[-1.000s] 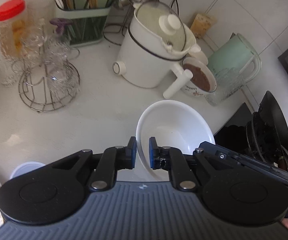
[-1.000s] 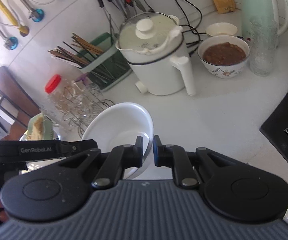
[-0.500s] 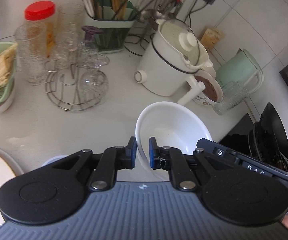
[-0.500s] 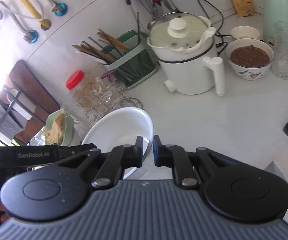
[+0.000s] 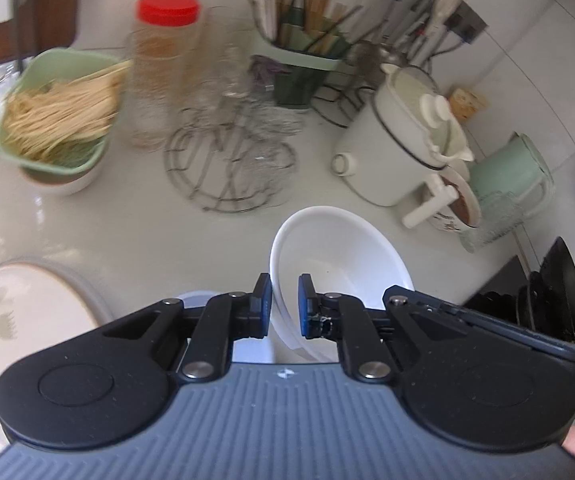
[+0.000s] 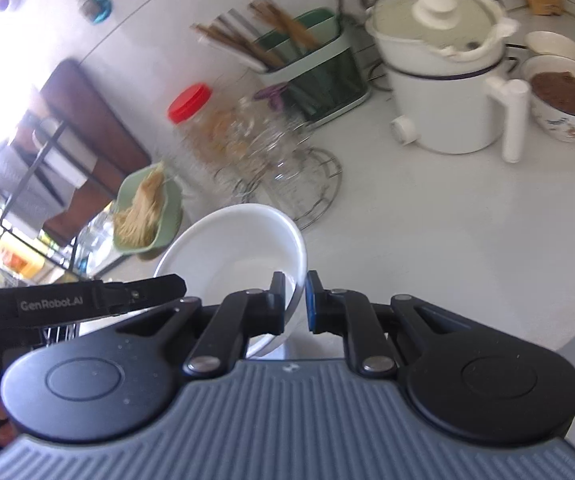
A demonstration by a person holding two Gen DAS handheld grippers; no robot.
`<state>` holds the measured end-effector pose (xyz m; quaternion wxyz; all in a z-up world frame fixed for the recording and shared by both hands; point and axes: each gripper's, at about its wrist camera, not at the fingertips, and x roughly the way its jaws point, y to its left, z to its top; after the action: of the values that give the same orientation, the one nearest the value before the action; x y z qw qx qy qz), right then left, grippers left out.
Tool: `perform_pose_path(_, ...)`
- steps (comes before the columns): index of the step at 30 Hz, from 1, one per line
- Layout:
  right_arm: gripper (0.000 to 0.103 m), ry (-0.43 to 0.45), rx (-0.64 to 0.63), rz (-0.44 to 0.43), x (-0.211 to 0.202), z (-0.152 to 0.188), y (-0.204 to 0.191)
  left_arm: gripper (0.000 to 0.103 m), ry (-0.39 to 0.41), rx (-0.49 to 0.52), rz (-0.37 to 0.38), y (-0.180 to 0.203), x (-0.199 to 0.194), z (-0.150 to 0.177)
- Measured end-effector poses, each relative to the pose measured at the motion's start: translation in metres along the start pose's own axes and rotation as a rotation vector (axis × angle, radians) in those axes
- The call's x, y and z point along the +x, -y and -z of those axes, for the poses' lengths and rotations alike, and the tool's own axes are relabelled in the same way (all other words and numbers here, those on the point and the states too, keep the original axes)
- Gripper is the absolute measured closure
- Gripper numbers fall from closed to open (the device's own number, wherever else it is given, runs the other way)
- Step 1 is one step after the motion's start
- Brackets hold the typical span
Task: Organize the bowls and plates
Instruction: 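Lower the white ceramic bowl into the nested plastic bowls with both grippers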
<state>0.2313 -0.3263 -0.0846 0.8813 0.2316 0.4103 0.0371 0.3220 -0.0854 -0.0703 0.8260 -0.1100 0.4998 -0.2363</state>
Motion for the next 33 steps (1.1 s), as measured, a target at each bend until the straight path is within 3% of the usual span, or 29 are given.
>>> perform_pose_path(4,0.090,-0.052,-0.072,-0.027,0.016,0.005,-0.019,0.089,-0.002,-0.004,-0.072,-0.020,0.001,0.011)
perform_pose_path(13,0.090,-0.183,-0.254,-0.012,0.060,0.019,-0.052,0.089,-0.045,-0.079,-0.152,-0.063,0.016,0.037)
perform_pose_path(26,0.088,-0.282,-0.260,-0.022,0.081,0.031,-0.045,0.089,-0.092,-0.161,-0.189,-0.075,0.033,0.056)
perform_pose_path(28,0.088,-0.276,-0.266,-0.026,0.079,0.030,-0.044,0.084,-0.087,-0.163,-0.203,-0.074,0.033,0.057)
perform_pose_path(31,0.088,-0.278,-0.264,-0.038,0.078,0.025,-0.042,0.068,-0.084,-0.194,-0.206,-0.076,0.033,0.058)
perform_pose_path(33,0.080,-0.275,-0.265,-0.037,0.078,0.023,-0.039,0.055,-0.082,-0.214,-0.209,-0.076,0.033,0.059)
